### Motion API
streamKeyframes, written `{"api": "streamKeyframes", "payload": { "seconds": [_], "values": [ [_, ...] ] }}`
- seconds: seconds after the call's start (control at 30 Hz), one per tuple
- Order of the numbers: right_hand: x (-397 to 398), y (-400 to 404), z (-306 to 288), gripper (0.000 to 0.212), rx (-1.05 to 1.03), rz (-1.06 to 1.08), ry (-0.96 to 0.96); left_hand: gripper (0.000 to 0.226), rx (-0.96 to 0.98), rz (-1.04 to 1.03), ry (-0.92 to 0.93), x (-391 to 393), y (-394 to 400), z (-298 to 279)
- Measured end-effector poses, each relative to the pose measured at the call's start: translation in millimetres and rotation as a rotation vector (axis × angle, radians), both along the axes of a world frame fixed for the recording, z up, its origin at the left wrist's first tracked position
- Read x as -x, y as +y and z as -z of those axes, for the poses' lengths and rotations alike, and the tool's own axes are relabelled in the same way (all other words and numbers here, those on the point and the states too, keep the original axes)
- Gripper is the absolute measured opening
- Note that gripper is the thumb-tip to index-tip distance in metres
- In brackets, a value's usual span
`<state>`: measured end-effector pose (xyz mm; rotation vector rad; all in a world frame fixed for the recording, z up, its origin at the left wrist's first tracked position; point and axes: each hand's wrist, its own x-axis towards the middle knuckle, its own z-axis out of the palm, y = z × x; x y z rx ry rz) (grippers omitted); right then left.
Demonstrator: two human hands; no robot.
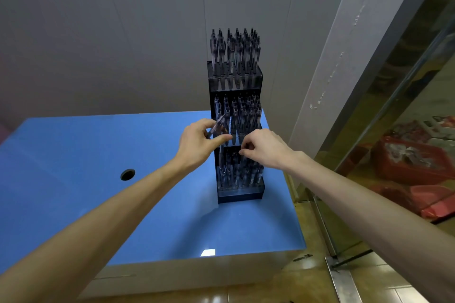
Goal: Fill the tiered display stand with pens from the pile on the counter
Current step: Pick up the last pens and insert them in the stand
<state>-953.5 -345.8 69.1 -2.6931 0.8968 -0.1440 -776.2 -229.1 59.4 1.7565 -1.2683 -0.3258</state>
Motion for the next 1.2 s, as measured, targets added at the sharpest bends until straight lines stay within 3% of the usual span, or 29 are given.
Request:
{"api": "streamKeyframes", "payload": {
  "seconds": [0.2,0.53,0.67,0.77,0.93,1.2],
  "values": [
    [9.9,-2.9,3.1,0.020,-0.069,0.023,0.007,0.014,-0.025,0.034,0.090,6.9,-3.5,2.7],
    [6.7,0.3,13.9,0.019,-0.121,0.046,-0.015,0.024,-0.269,0.058,-0.099,4.6,-8.9,26.6],
    [7.1,1.0,16.0,0.024,-0.130,0.014,0.047,0.033,-0.252,0.061,-0.061,2.3,-10.5,30.5],
    [8.3,2.3,18.0,0.021,-0.112,0.015,0.047,0.015,-0.217,0.053,0.005,2.6,-10.2,31.7],
    [10.0,1.6,19.7,0.018,-0.052,0.043,0.012,0.027,-0.204,0.102,0.024,3.3,-10.6,32.8],
    [9.1,1.5,21.5,0.019,-0.028,0.049,0.003,0.012,-0.206,0.136,-0.015,5.0,-9.4,29.4]
  ]
}}
